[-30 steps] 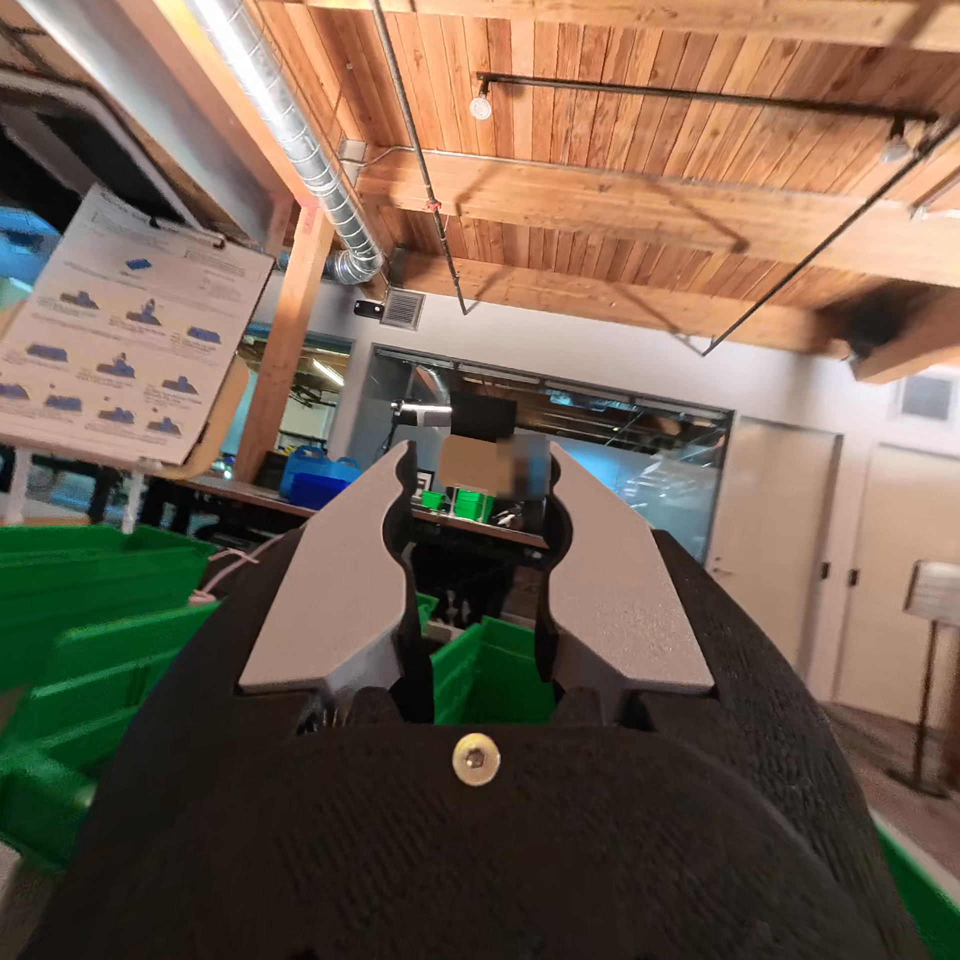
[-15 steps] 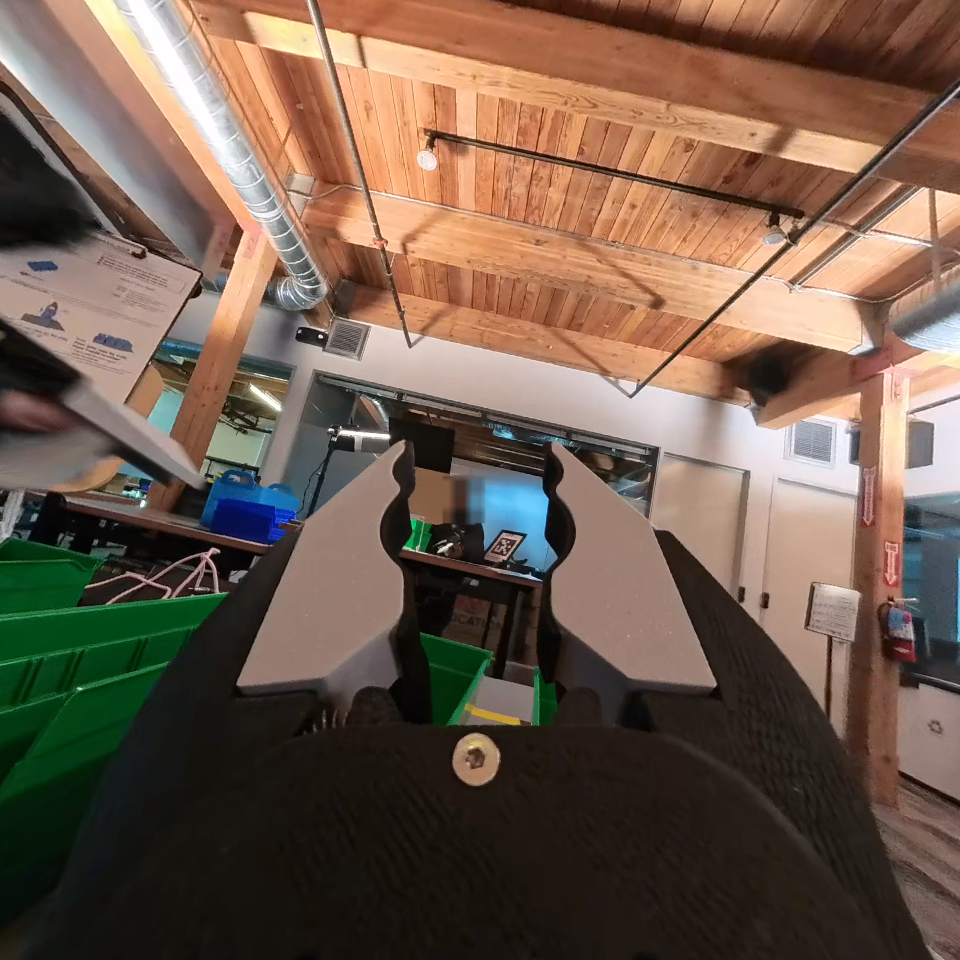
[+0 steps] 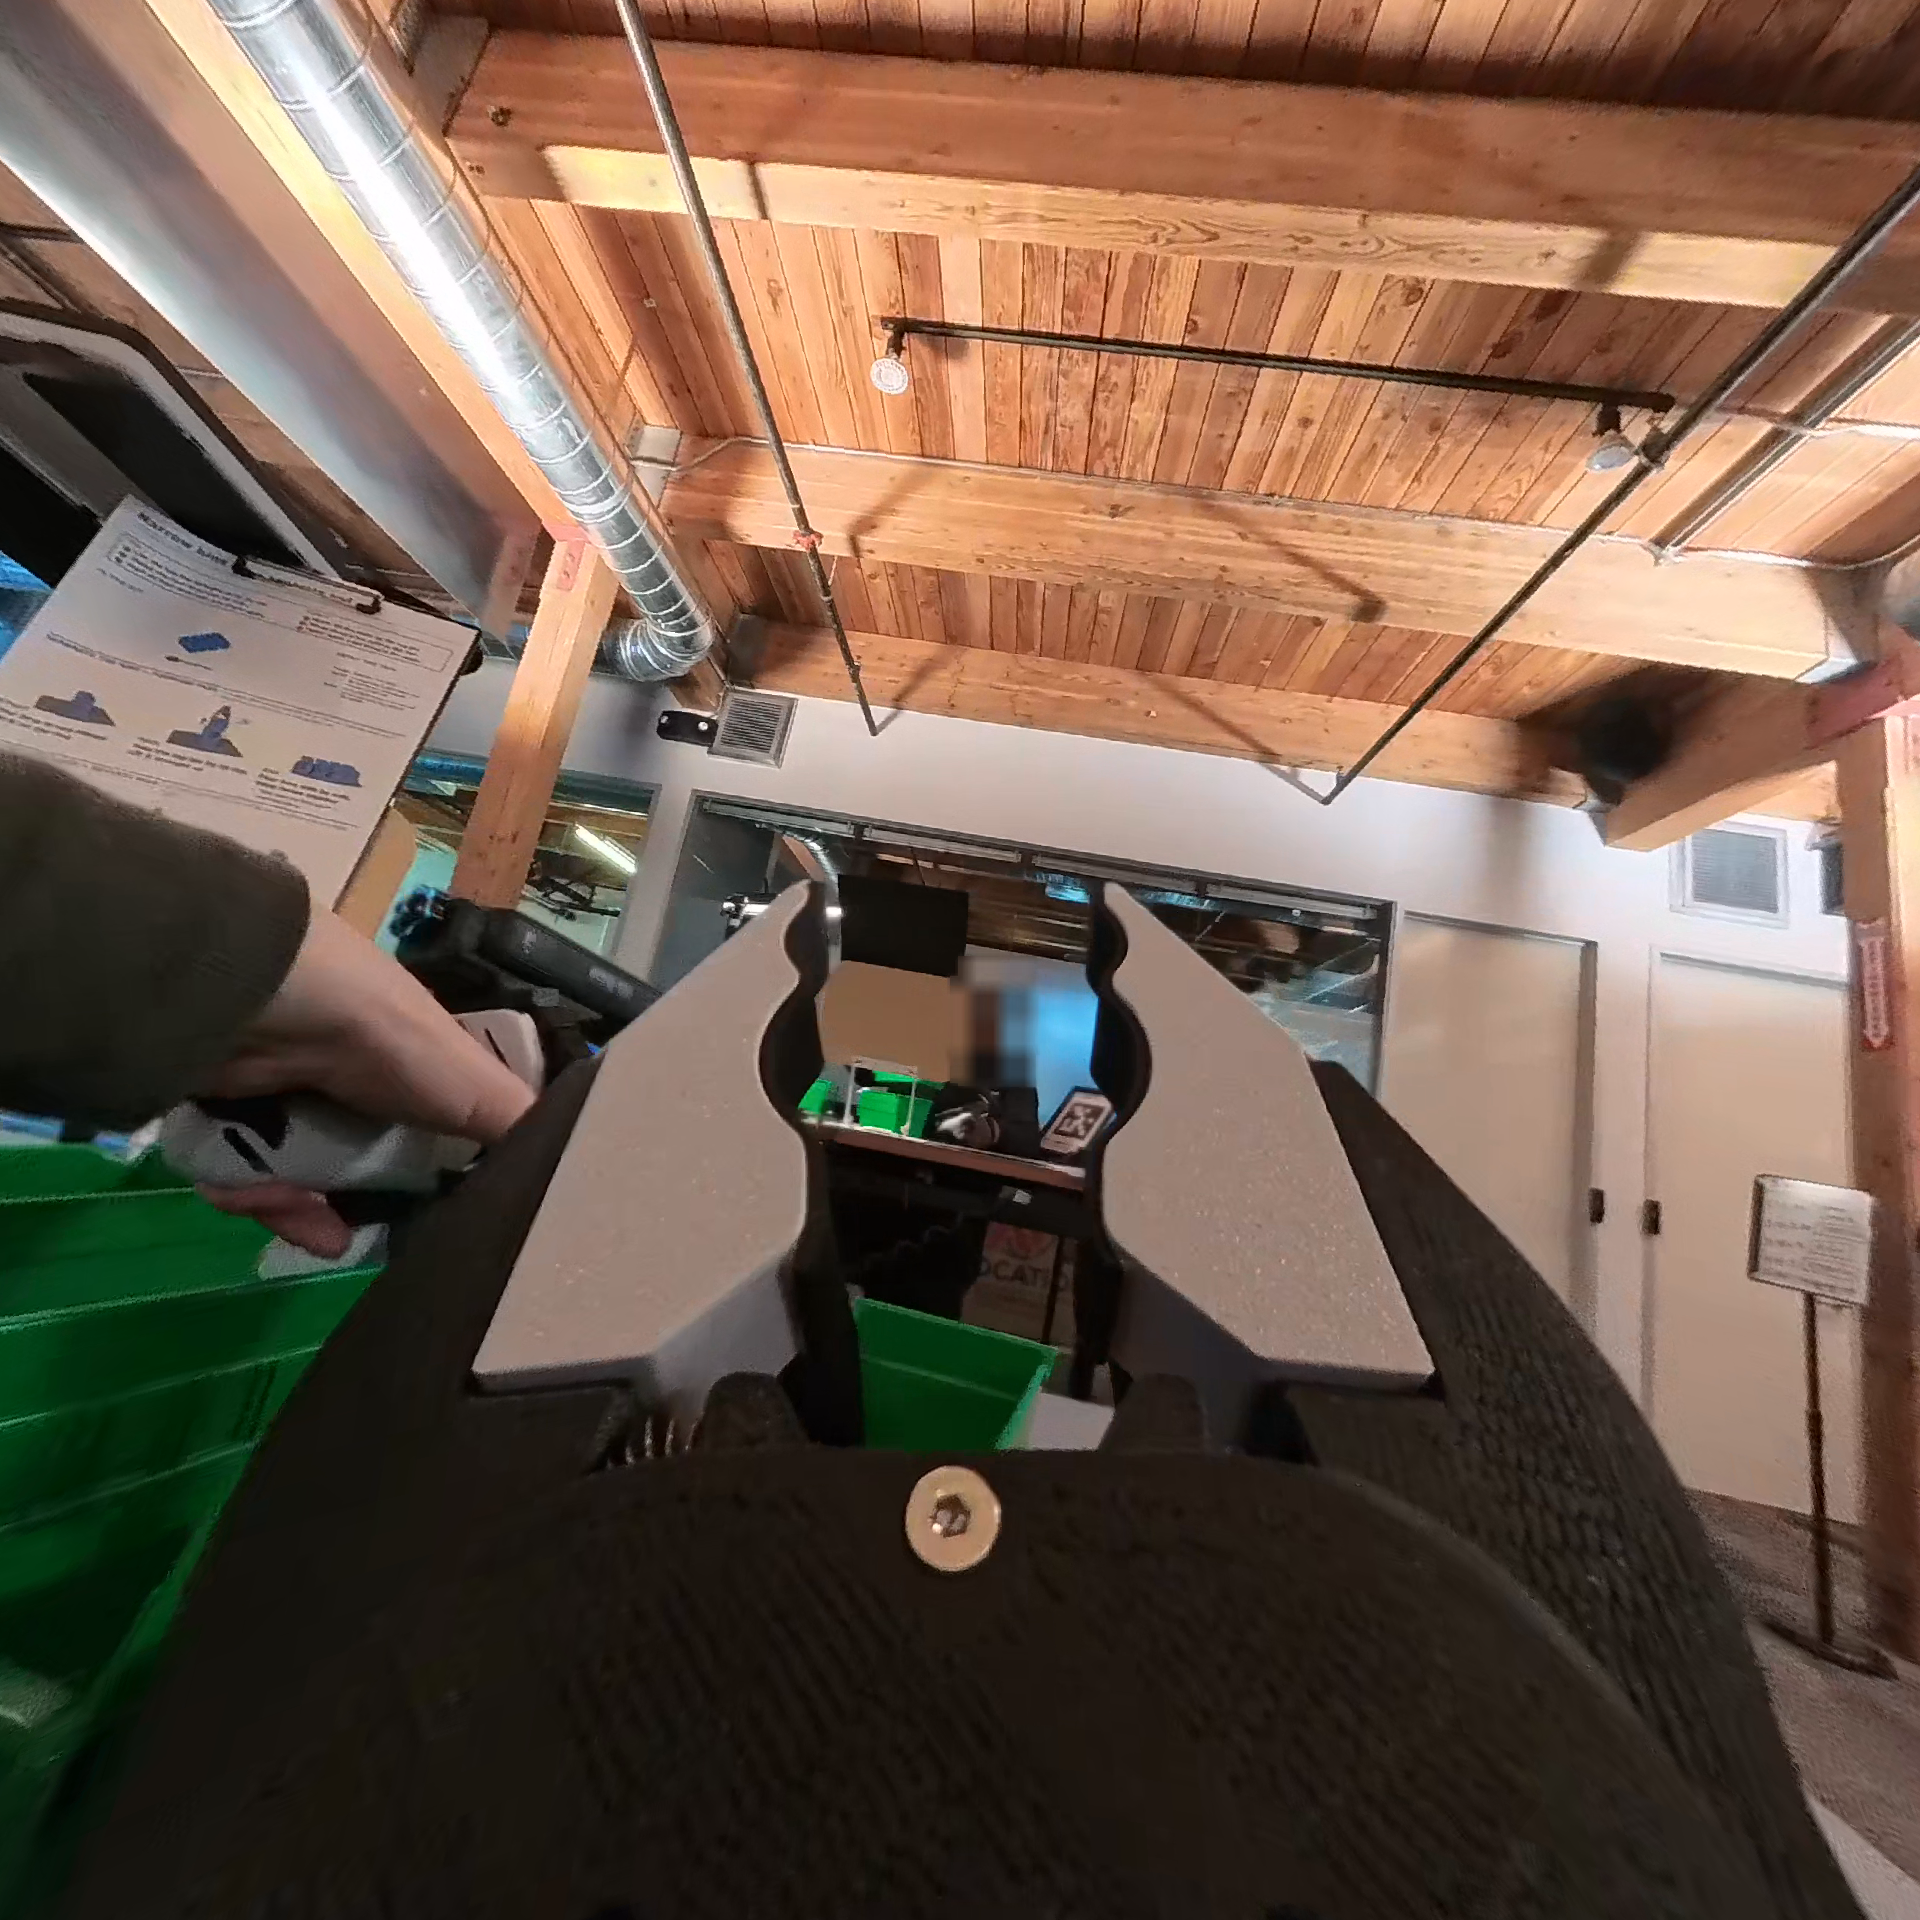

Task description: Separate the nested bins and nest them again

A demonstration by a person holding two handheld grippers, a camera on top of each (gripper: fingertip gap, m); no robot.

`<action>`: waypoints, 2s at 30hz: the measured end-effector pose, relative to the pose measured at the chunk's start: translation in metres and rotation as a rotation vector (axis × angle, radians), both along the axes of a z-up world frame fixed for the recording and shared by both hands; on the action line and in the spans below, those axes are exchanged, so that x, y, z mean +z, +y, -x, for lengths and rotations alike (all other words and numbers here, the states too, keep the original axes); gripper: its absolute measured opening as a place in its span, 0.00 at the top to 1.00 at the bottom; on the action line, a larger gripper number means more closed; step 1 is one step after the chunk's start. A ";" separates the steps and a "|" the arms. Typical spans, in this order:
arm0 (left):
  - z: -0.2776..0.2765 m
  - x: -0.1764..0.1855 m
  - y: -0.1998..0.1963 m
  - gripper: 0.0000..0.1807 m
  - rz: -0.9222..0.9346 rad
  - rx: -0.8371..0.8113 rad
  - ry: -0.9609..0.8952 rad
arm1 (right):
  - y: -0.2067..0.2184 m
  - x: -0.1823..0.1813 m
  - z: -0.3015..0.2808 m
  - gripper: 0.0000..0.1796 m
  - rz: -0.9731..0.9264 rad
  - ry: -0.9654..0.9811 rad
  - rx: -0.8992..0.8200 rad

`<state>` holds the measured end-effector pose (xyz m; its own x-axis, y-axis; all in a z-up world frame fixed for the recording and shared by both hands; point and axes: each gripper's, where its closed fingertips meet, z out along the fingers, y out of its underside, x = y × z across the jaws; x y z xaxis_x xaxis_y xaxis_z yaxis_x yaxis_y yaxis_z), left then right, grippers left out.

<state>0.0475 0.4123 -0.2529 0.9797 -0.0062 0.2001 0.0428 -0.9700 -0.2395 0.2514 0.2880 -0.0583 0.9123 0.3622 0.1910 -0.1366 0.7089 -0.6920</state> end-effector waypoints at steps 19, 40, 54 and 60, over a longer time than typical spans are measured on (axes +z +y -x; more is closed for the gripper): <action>0.024 0.047 -0.008 0.37 -0.049 -0.089 -0.057 | 0.003 -0.002 0.007 0.73 0.028 -0.030 0.033; 0.215 0.148 -0.111 0.36 -0.181 0.175 -0.106 | 0.006 -0.007 0.013 0.73 0.070 -0.017 0.066; 0.218 0.097 -0.102 0.35 -0.188 0.193 -0.077 | 0.007 -0.011 0.023 0.73 0.084 -0.055 0.082; 0.216 0.080 -0.100 0.34 -0.153 0.189 -0.049 | 0.008 -0.011 0.024 0.73 0.087 -0.057 0.088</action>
<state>-0.1682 0.3124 -0.1733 0.9555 0.1419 0.2585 0.2350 -0.8962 -0.3764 0.2272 0.2957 -0.0690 0.8648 0.4580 0.2060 -0.1542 0.6326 -0.7589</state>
